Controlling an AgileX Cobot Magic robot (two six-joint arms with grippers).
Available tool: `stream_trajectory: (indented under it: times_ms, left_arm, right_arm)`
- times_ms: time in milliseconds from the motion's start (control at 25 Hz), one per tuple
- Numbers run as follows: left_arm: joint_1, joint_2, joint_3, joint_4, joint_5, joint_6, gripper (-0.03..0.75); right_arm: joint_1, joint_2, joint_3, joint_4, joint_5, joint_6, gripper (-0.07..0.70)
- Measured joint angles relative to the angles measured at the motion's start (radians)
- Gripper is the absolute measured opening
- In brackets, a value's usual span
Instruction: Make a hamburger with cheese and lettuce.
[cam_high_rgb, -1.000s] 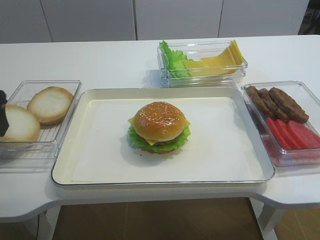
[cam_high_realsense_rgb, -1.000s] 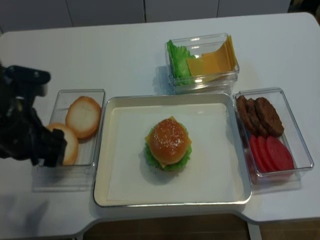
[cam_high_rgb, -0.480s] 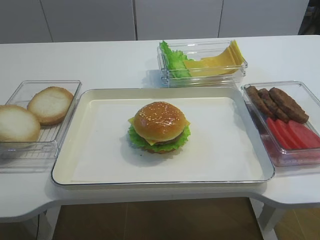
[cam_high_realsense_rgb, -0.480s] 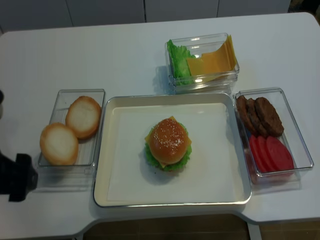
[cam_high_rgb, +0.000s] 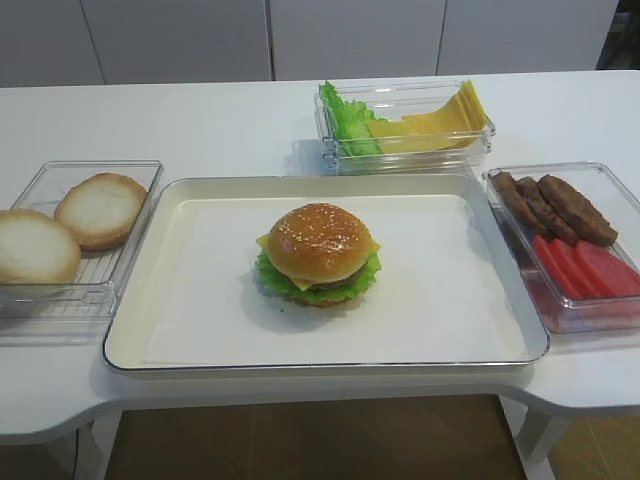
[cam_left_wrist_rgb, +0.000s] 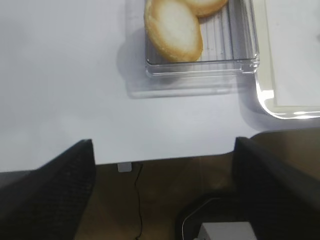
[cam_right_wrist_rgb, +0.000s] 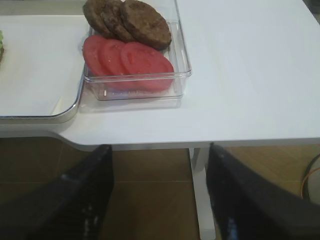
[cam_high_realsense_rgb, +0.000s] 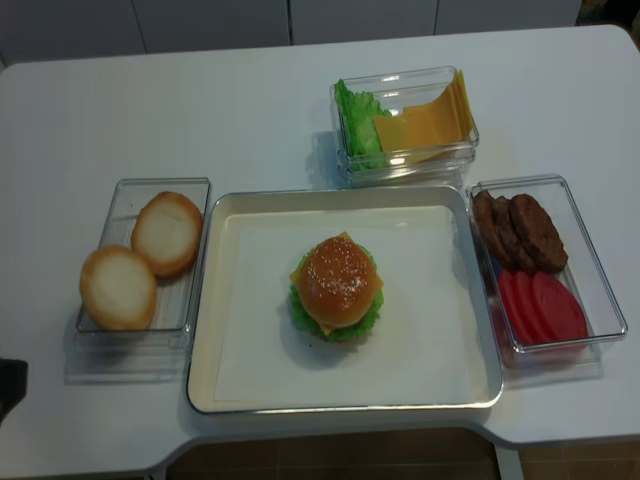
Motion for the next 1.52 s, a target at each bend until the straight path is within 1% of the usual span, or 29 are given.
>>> stream_trajectory:
  times_ms: [440, 600, 720, 840, 1000, 1120, 1440, 1520]
  left_arm:
    - [0.0, -0.297, 0.0, 0.0, 0.012, 0.058, 0.629]
    - [0.0, -0.376, 0.002, 0.0, 0.015, 0.073, 0.629]
    - [0.001, -0.429, 0.034, 0.0, 0.018, 0.08, 0.629]
    - [0.001, -0.494, 0.092, -0.004, 0.019, 0.083, 0.627]
    - [0.001, -0.599, 0.171, -0.036, 0.021, 0.094, 0.627]
    - [0.001, -0.666, 0.21, -0.063, 0.026, 0.113, 0.627]
    - [0.001, -0.676, 0.276, -0.157, 0.028, 0.131, 0.617]
    - [0.001, -0.676, 0.289, -0.162, 0.028, 0.131, 0.616]
  right_arm:
    - [0.0, 0.0, 0.0, 0.0, 0.0, 0.0, 0.451]
    - [0.0, 0.0, 0.0, 0.0, 0.0, 0.0, 0.451]
    - [0.0, 0.0, 0.0, 0.0, 0.0, 0.0, 0.451]
    - [0.0, 0.0, 0.0, 0.0, 0.0, 0.0, 0.451]
    - [0.0, 0.0, 0.0, 0.0, 0.0, 0.0, 0.451]
    - [0.0, 0.0, 0.0, 0.0, 0.0, 0.0, 0.451]
    - [0.0, -0.001, 0.0, 0.0, 0.0, 0.017, 0.451]
    - [0.0, -0.001, 0.0, 0.0, 0.0, 0.019, 0.451]
